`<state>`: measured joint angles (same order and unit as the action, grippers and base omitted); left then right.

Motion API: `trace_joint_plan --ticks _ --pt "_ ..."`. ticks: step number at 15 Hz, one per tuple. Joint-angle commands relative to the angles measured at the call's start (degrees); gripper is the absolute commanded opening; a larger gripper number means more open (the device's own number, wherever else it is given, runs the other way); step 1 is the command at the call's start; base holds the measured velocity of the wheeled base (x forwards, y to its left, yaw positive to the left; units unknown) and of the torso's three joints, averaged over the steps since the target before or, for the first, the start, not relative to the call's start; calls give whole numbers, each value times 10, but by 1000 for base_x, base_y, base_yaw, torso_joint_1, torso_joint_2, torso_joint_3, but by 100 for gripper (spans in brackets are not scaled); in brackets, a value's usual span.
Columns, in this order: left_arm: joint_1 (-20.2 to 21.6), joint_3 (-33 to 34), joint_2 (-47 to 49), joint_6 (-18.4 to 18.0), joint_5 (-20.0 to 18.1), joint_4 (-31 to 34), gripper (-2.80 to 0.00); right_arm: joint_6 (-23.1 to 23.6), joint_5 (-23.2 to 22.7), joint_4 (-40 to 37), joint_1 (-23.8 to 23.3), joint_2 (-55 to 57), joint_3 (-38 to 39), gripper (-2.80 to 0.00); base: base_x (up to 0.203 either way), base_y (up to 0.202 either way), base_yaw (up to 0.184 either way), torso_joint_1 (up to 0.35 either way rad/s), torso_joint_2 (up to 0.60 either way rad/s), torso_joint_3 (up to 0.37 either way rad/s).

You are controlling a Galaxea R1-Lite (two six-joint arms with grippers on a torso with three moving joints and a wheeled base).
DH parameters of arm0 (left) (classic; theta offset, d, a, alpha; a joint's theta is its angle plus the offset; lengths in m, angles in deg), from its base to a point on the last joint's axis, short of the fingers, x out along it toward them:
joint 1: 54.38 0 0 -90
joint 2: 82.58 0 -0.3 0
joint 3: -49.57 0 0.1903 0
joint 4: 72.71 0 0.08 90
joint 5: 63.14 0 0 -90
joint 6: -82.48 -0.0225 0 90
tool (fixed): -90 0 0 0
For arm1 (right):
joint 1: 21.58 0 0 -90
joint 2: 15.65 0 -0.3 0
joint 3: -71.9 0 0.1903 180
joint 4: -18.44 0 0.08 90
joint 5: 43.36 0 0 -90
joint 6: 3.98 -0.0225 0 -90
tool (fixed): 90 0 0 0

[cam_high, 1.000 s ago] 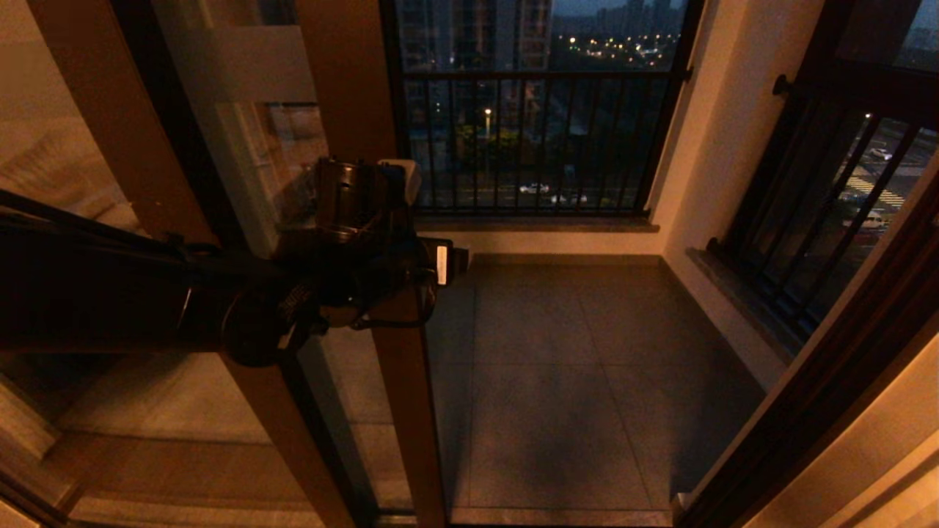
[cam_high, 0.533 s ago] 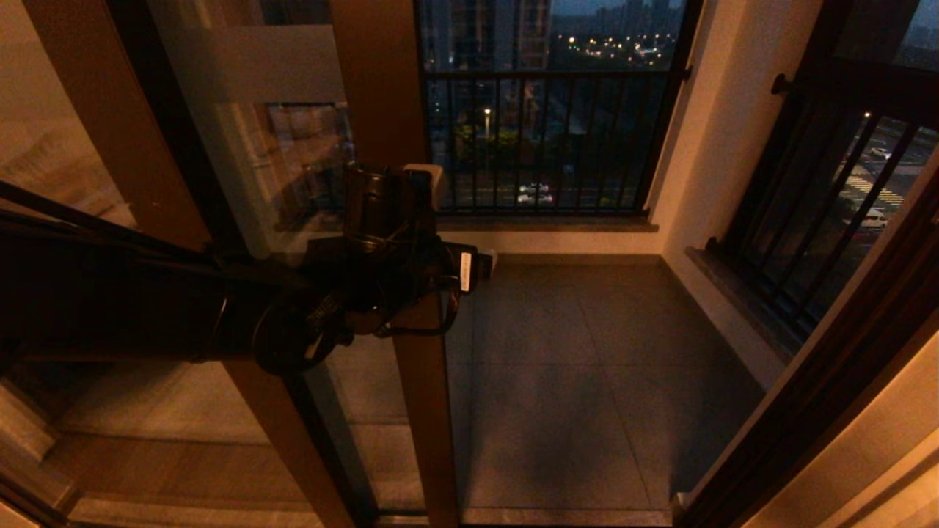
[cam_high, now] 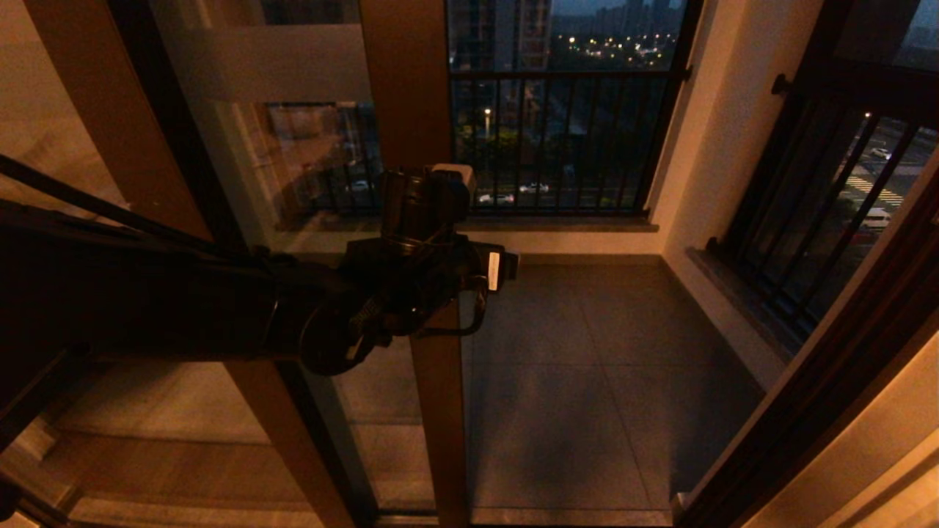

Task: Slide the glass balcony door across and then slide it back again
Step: Close the slid door

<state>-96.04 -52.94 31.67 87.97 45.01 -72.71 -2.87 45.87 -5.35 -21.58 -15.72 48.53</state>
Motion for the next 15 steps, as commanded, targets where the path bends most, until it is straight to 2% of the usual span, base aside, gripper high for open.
trace_joint_plan --ticks 1,9,15 --pt "-7 -5 8 1 0 -2 0 0 0 0 0 0 2 -280 0 0 0 0 0 0" --pt "-32 -14 18 -9 0 -2 0 0 0 0 0 0 2 -280 0 0 0 0 0 0" --pt "-46 -54 39 -16 15 0 0 0 0 0 0 0 2 -280 0 0 0 0 0 0"
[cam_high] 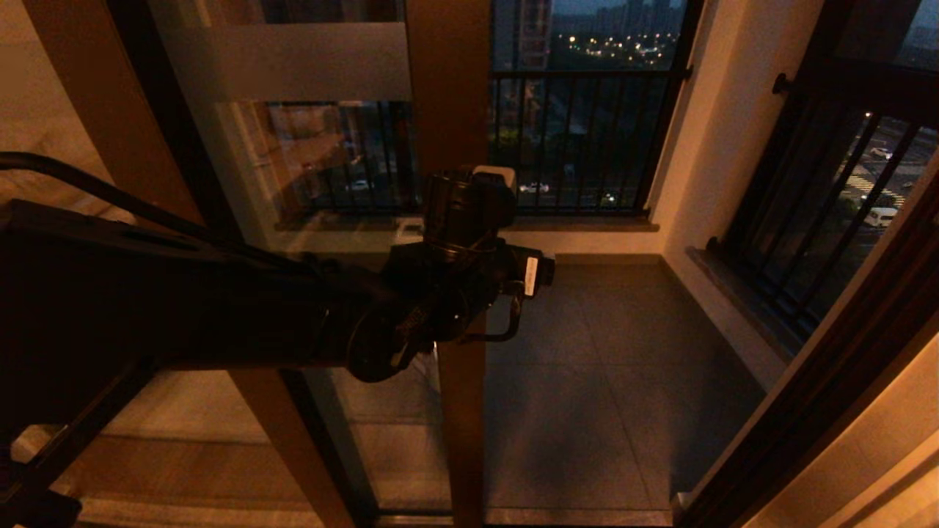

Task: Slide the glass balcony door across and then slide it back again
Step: Close the slid door

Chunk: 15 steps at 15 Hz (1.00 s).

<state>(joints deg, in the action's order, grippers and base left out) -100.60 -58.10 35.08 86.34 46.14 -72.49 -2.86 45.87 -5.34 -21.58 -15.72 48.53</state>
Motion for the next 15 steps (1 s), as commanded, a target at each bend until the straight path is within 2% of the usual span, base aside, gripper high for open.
trace_joint_plan --ticks 1,5,15 --pt "-4 -2 9 -1 4 -1 0 0 0 0 0 0 2 -280 0 0 0 0 0 0" --pt "-14 -23 25 -3 23 1 0 0 0 0 0 0 2 -280 0 0 0 0 0 0" --pt "-32 -16 18 -4 35 2 0 0 0 0 0 0 2 -280 0 0 0 0 0 0"
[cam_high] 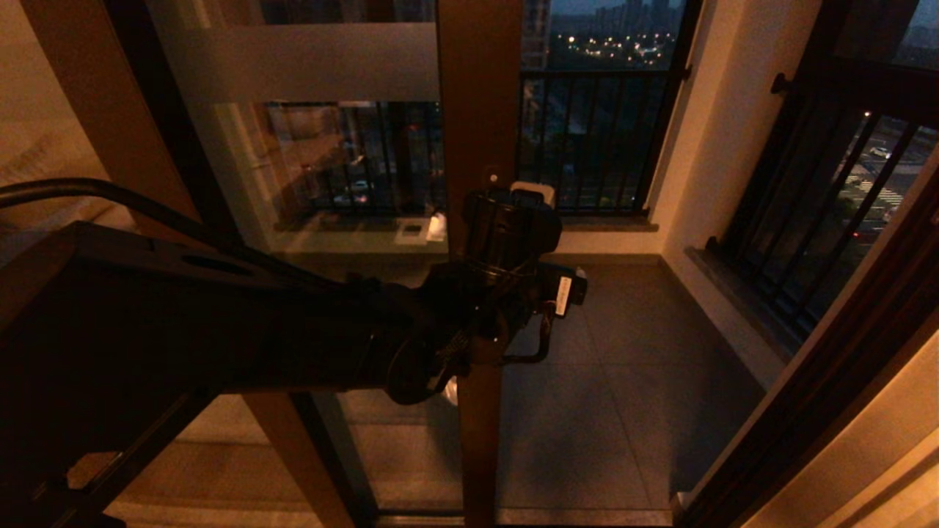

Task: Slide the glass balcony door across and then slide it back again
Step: Close the slid door

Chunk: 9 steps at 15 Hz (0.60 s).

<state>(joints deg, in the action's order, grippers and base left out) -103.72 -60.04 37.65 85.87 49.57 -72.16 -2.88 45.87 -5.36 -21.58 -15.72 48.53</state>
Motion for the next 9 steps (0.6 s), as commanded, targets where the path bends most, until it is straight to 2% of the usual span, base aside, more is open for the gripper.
trace_joint_plan --ticks 1,6,7,9 --pt "-1 11 -19 1 5 -1 0 0 0 0 0 0 2 -280 0 0 0 0 0 0" --pt "0 99 -125 1 10 -1 0 0 0 0 0 0 2 -280 0 0 0 0 0 0" --pt "1 123 -149 0 10 1 -280 0 0 0 0 0 2 -280 0 0 0 0 0 0" --pt "6 154 -178 -6 10 9 -280 0 0 0 0 0 2 -280 0 0 0 0 0 0"
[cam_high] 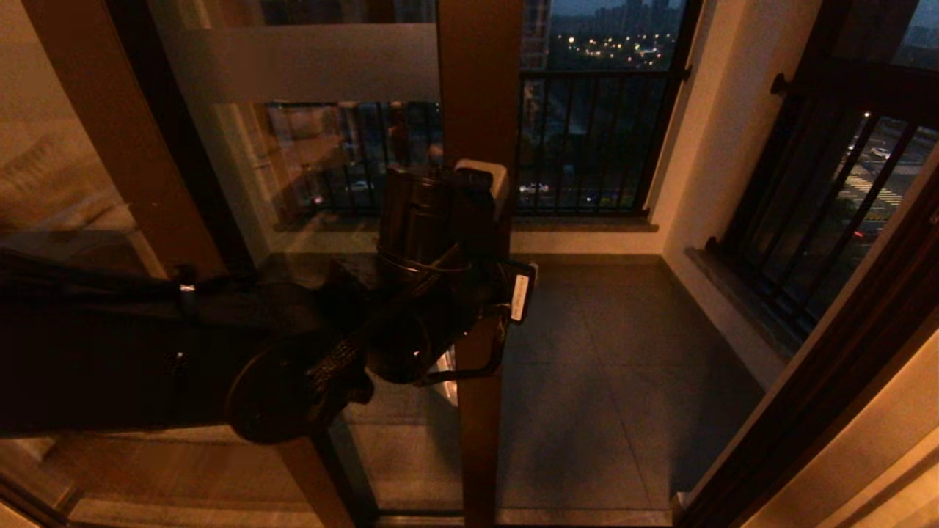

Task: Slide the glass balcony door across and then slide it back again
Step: Close the slid door

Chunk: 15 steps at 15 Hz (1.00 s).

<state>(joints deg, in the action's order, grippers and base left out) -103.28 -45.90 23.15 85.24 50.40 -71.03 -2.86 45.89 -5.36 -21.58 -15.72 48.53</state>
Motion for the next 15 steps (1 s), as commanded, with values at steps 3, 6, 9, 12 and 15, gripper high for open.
trace_joint_plan --ticks 3,6,9,12,15 --pt "17 12 -34 0 1 -1 -280 0 0 0 0 0 2 -280 0 0 0 0 0 0" --pt "27 -30 14 0 0 -4 -280 0 0 0 0 0 2 -280 0 0 0 0 0 0" --pt "34 -84 64 1 -4 -3 -280 0 0 0 0 0 2 -280 0 0 0 0 0 0" --pt "39 -88 86 2 -4 -6 -280 0 0 0 0 0 2 -280 0 0 0 0 0 0" --pt "42 -76 62 4 -3 -7 -280 0 0 0 0 0 2 -280 0 0 0 0 0 0"
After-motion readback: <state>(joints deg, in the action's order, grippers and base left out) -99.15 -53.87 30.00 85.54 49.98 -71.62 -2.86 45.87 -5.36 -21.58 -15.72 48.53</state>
